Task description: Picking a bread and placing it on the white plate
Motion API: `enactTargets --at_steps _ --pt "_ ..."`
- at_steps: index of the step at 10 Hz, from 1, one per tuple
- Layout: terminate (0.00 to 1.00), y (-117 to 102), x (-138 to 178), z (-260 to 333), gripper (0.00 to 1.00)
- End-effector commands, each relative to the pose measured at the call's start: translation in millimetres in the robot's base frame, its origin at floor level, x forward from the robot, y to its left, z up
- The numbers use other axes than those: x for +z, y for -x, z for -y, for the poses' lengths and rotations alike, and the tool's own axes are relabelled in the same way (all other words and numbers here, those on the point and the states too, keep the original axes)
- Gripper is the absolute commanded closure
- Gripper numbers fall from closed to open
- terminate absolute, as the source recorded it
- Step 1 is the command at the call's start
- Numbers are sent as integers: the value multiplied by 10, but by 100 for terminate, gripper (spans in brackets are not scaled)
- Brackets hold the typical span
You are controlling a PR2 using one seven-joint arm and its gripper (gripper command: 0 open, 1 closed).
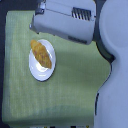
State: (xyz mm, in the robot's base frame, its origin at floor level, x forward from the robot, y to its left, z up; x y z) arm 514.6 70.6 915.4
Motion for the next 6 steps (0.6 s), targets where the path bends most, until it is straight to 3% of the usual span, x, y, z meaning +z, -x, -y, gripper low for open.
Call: enactTargets --at_steps 1,6 --pt "0 -41 193 632 0" --pt "0 53 119 1692 0"
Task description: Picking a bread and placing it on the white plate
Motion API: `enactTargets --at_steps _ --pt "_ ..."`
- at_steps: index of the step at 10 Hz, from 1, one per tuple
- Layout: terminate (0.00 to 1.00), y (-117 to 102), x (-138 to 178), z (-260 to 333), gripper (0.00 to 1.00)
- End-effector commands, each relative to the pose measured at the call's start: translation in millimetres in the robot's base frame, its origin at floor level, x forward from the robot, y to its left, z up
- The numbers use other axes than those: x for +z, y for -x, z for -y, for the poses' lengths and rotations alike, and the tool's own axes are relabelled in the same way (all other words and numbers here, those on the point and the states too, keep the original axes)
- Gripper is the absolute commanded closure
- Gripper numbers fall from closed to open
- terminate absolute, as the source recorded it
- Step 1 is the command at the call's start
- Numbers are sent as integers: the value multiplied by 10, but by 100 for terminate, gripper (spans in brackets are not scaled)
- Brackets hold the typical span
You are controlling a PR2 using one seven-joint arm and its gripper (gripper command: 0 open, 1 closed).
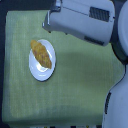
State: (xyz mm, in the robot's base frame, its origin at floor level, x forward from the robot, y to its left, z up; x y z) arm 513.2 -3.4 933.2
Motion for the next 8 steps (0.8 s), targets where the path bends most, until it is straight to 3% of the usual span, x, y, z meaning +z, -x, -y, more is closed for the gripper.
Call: enactTargets --at_steps 1,5,8 --pt "0 48 -60 1222 0" --pt "0 240 -40 1971 0" --pt "0 381 -26 2216 0"
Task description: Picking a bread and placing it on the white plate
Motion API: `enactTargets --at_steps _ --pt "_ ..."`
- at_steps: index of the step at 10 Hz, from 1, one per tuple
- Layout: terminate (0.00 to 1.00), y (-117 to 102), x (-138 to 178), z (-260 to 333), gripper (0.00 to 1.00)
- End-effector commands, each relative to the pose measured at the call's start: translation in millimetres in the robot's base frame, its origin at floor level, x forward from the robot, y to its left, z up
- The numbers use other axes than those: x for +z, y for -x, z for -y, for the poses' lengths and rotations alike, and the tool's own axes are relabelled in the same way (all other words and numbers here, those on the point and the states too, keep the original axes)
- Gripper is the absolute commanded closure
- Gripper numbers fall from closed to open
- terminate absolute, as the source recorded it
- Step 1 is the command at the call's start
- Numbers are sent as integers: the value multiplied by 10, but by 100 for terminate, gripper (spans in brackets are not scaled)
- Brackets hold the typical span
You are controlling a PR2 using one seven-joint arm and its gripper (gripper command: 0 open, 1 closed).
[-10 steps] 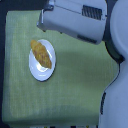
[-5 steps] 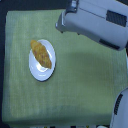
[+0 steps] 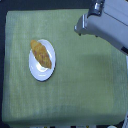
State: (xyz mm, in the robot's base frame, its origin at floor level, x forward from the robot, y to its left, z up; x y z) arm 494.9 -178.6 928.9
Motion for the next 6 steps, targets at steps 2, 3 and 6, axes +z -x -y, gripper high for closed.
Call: enactTargets --at_steps 2,3,6 --pt "0 174 59 788 0" --pt "0 181 57 834 0" --pt "100 204 29 865 0"
